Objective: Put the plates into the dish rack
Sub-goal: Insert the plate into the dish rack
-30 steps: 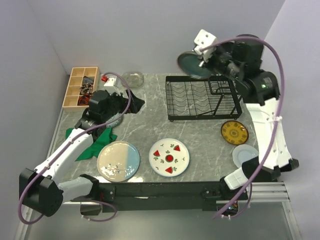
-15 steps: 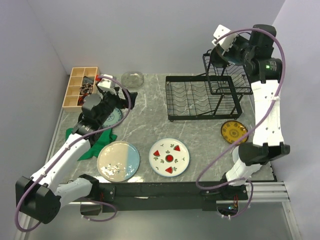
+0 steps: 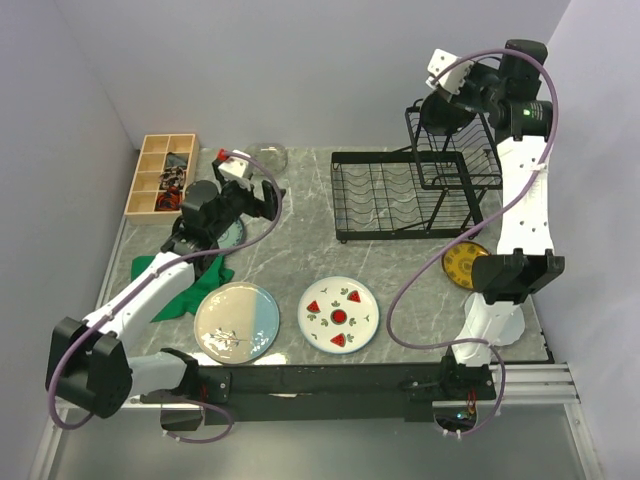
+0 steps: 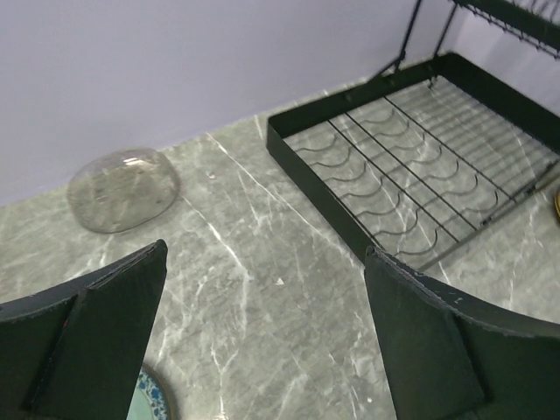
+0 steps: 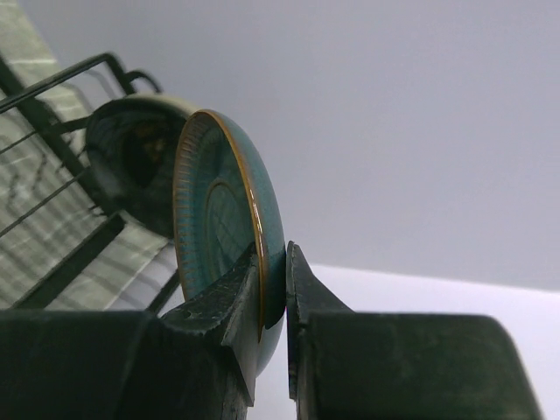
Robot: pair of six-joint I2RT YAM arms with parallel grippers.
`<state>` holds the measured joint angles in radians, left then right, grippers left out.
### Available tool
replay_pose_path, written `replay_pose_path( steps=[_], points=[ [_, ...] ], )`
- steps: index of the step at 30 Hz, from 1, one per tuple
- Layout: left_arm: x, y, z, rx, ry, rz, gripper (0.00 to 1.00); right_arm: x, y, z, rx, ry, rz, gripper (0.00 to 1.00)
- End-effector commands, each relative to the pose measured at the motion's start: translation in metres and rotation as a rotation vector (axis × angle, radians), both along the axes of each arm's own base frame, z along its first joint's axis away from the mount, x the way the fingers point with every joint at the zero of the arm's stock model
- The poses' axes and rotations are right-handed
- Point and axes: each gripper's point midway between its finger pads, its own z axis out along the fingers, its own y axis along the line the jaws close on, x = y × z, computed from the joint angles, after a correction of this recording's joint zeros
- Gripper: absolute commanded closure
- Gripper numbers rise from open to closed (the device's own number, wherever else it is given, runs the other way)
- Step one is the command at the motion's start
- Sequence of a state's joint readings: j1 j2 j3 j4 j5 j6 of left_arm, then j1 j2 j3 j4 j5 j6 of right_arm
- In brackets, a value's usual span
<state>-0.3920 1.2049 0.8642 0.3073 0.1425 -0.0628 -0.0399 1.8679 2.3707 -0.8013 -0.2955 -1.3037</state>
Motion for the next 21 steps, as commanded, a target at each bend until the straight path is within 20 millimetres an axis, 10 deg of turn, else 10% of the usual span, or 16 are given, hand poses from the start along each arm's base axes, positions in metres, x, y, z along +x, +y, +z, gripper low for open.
replay_pose_path(
  steps=[1,21],
  points=[
    [0.005,-0.016,0.036,0.004,-0.126,-0.093,0.01,0.002,0.011,0.059,-0.081,-0.192,0.075,1.0],
    [0.003,-0.017,0.033,0.085,-0.132,-0.153,0.01,0.002,0.01,0.008,-0.381,-0.079,0.234,1.0]
  ],
)
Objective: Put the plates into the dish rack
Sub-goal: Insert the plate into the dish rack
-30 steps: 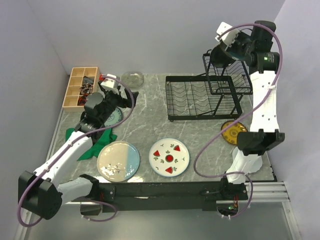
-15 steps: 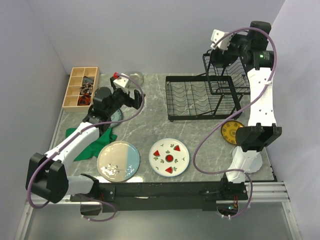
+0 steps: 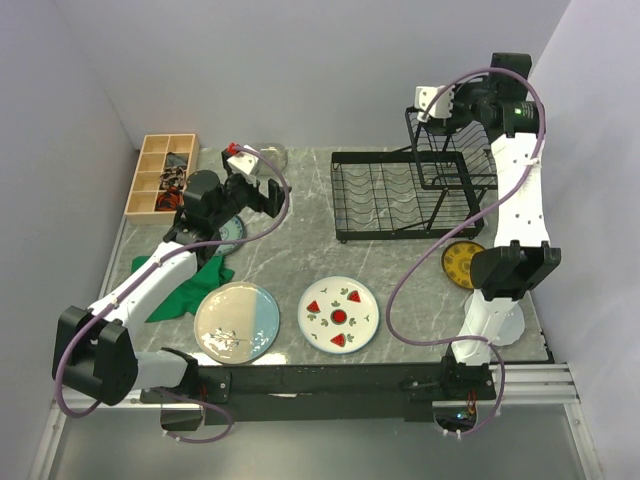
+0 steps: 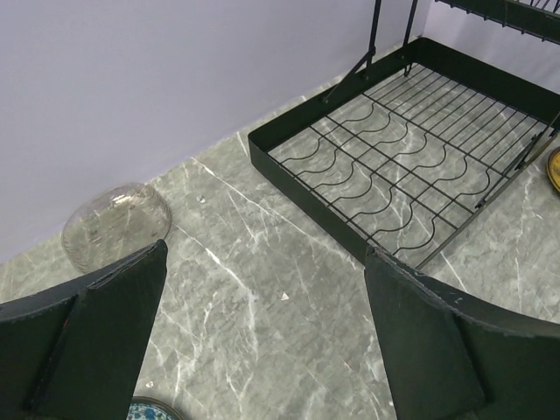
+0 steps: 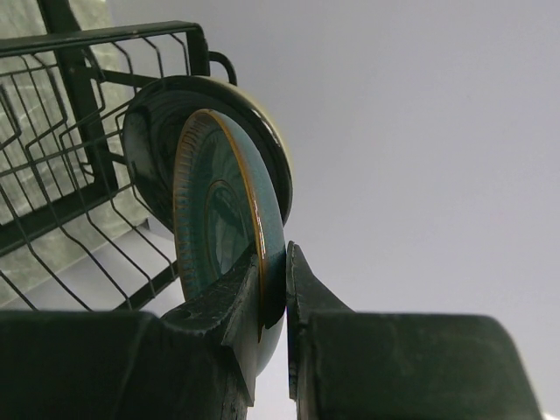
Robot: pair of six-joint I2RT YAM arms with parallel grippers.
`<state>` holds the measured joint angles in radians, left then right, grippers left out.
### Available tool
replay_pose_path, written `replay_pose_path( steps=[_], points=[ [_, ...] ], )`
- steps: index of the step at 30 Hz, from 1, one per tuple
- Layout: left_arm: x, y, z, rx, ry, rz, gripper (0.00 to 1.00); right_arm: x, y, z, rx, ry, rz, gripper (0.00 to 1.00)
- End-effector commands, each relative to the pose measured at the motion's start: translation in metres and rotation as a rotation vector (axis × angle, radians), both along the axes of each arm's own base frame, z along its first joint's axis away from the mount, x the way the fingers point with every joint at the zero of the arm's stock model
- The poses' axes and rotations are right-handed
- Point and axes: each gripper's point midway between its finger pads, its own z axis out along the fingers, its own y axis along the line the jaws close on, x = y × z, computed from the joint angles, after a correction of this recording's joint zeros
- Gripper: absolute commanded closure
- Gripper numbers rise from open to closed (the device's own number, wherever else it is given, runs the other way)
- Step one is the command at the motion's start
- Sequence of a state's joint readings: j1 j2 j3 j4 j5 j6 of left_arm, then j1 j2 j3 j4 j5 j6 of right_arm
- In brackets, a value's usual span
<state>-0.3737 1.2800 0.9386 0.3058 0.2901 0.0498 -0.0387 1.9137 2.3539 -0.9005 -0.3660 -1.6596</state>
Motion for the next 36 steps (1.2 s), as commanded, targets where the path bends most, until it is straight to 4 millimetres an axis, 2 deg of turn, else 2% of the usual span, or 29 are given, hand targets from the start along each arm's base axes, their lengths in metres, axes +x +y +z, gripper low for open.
replay_pose_path(
  steps=[1,6,12,16,26,36],
  points=[
    [-0.007,0.001,0.027,-0.009,-0.069,-0.022,0.01,-0.007,-0.001,0.045,-0.095,-0.139,0.067,1.0],
    [-0.009,0.0,0.027,-0.021,-0.059,-0.033,0.0,-0.004,-0.003,0.045,-0.164,-0.154,0.109,1.0],
    [-0.011,-0.001,0.028,-0.041,-0.052,-0.034,0.0,0.001,-0.005,0.03,-0.198,-0.127,0.14,1.0],
    [-0.013,0.0,0.028,-0.053,-0.046,-0.033,0.01,0.003,-0.001,0.026,-0.207,-0.124,0.168,1.0],
    [-0.018,-0.002,0.03,-0.123,-0.01,-0.035,0.0,0.005,0.006,0.023,-0.171,-0.12,0.187,1.0],
    [-0.026,0.006,0.027,-0.156,0.011,0.001,0.01,0.002,0.007,0.017,-0.138,-0.098,0.201,1.0]
  ],
)
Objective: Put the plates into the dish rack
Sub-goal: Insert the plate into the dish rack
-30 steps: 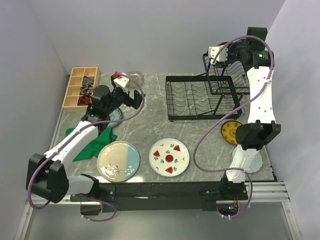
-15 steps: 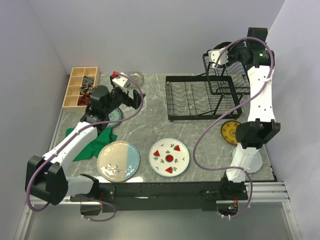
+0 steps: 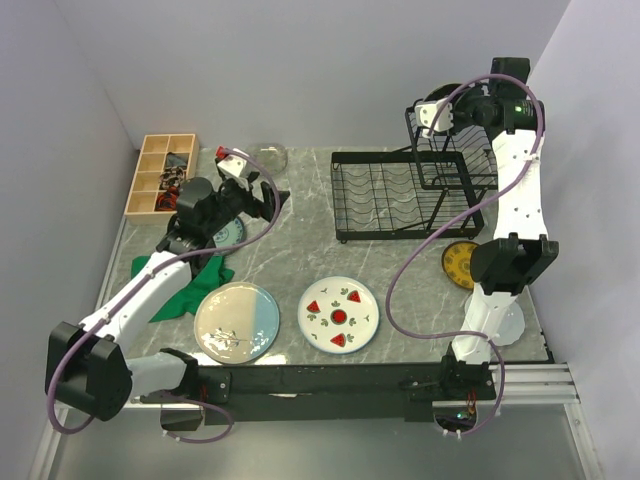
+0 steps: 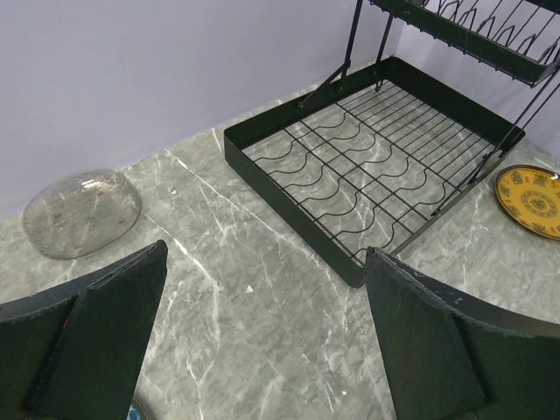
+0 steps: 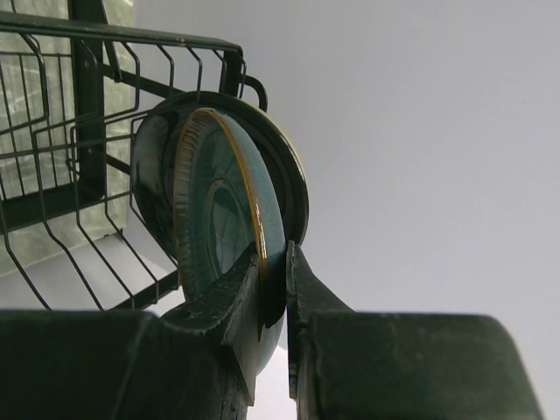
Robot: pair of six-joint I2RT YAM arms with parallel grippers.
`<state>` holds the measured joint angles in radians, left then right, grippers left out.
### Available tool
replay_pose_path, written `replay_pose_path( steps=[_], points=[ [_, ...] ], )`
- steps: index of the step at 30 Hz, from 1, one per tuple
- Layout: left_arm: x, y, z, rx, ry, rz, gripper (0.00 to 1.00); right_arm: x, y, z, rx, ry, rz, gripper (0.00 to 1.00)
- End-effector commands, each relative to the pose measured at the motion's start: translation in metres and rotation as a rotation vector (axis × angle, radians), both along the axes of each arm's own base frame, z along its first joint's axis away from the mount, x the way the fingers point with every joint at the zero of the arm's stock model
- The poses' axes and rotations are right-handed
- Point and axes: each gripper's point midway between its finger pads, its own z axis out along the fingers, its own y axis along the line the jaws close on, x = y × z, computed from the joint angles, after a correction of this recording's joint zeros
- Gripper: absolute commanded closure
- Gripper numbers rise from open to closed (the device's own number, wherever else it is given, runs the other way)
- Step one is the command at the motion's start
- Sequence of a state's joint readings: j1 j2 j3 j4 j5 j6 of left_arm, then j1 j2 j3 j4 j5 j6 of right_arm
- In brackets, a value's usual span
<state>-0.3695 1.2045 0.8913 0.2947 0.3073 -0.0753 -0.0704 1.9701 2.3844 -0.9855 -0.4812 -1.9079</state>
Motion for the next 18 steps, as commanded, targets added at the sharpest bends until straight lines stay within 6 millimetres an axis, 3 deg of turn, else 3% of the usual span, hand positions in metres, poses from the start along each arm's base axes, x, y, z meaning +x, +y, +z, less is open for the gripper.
replay_pose_path(
  steps=[1,18],
  points=[
    [-0.006,0.006,0.023,-0.052,-0.053,0.021,0.01,-0.005,0.001,0.04,0.012,-0.115,0.022,1.0],
    [-0.013,0.011,0.02,-0.1,-0.031,0.047,0.01,0.002,-0.015,0.023,0.039,-0.075,-0.002,1.0]
  ],
)
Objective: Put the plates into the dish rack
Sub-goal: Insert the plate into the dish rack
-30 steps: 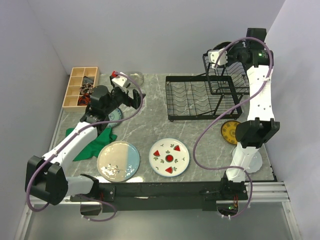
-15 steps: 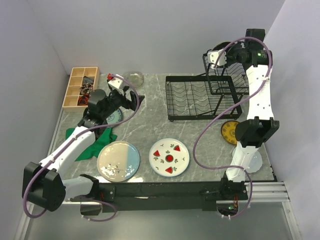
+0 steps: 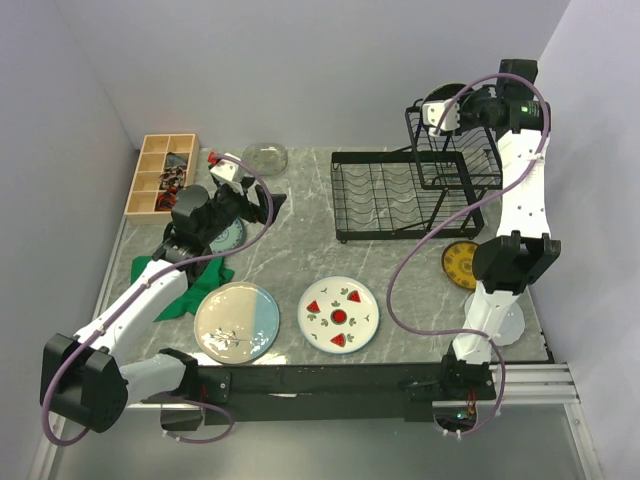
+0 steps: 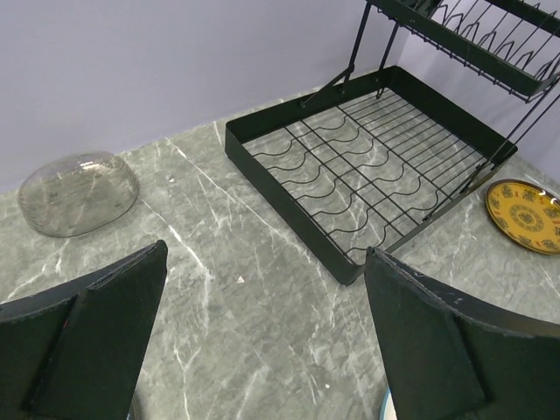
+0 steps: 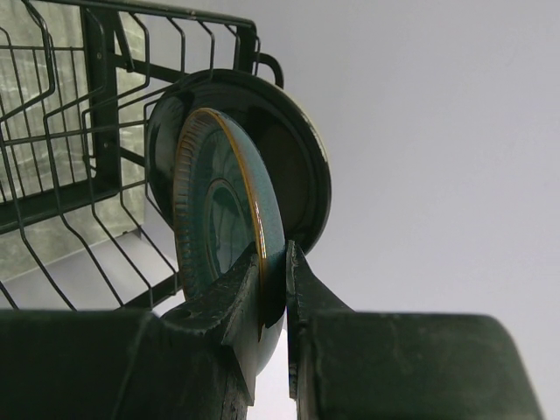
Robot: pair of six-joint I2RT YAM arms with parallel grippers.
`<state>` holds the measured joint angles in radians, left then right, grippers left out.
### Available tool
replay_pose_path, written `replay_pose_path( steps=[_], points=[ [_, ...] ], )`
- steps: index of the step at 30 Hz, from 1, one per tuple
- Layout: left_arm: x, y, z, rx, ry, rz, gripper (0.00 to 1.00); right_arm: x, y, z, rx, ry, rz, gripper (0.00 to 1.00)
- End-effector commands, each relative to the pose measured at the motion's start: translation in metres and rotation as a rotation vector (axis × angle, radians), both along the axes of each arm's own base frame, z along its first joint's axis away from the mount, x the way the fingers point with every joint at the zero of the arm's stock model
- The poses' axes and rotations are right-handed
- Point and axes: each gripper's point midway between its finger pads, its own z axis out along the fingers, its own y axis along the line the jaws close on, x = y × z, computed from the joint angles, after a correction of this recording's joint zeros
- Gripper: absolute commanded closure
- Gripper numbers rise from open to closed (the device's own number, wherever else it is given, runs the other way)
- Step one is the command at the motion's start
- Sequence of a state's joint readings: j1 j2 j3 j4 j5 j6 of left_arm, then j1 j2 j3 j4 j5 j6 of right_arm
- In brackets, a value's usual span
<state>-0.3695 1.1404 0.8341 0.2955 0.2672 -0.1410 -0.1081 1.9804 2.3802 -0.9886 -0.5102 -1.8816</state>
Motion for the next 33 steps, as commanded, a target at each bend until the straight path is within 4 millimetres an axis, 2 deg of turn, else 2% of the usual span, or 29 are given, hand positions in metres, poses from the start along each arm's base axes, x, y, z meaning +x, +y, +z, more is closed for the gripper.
replay_pose_path(
  steps=[1,18,33],
  points=[
    [0.0,0.001,0.022,-0.043,-0.061,0.007,0.01,0.001,0.001,0.029,0.001,-0.096,0.027,1.0],
    [0.001,0.0,0.022,-0.061,-0.047,0.008,0.01,0.005,-0.001,0.004,0.008,-0.037,0.054,1.0],
    [-0.001,0.003,0.023,-0.083,-0.041,0.024,0.01,0.009,0.001,-0.006,0.002,-0.024,0.085,1.0]
  ],
)
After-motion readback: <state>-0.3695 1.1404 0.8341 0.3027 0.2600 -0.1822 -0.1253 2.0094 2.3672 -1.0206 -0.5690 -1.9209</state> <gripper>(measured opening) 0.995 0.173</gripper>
